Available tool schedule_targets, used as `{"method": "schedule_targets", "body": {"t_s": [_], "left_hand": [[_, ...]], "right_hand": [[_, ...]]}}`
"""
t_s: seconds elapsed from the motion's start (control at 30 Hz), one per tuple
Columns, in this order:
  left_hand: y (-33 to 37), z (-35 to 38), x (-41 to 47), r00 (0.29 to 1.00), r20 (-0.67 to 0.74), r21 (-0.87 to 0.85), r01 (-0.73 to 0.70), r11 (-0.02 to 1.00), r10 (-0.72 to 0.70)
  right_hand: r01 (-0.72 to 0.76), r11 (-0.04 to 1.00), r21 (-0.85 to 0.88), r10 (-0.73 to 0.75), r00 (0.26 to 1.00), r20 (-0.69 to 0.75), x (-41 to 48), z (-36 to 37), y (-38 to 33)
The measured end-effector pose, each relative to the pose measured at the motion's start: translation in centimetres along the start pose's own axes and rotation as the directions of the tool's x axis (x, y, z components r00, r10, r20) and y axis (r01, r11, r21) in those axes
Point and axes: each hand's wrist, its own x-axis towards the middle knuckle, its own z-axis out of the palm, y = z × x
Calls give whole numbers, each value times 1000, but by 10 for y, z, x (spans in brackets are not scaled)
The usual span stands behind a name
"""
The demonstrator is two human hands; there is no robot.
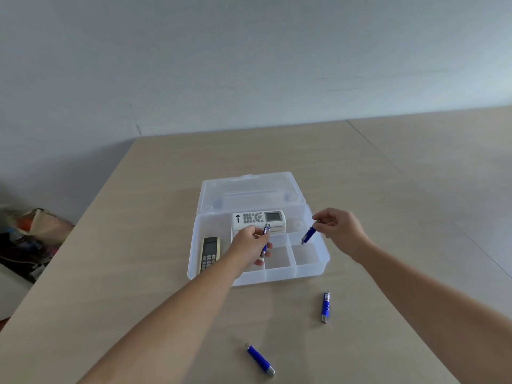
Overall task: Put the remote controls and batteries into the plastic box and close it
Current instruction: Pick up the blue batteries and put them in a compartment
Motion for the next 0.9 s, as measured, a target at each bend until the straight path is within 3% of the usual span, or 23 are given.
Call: {"method": "schedule_targets", "body": {"t_s": [0.17, 0.27, 0.37, 0.47, 0.57, 0.67, 0.77, 0.9], "left_hand": [[6, 12, 25, 998, 30, -76, 62, 995, -60], [7, 15, 39, 999, 18, -5, 48, 999, -48], [9, 15, 49, 991, 90, -110, 113, 988, -103], [11, 16, 55, 981, 150, -126, 142, 982, -123], [6, 16, 64, 991, 127, 96, 29, 995, -41], [3, 12, 70, 986, 167, 347, -36, 937, -24], [6, 8, 72, 970, 238, 463, -60, 884, -59], [8, 4, 76, 980, 190, 473, -145, 869, 60]], "right_hand": [[-59, 998, -2, 59, 998, 13, 21, 0, 2], [-45, 988, -146, 62, 992, 110, 30, 4, 4], [39, 935, -352, 46, 972, 230, 38, 12, 3], [177, 770, -613, 69, 932, 356, 47, 24, 6], [336, 480, -811, 123, 889, 442, 50, 37, 11], [430, 227, -874, 88, 884, 458, 50, 45, 20], [456, 61, -888, 36, 888, 459, 48, 50, 27], [500, -30, -866, 17, 866, 500, 46, 57, 35]]}}
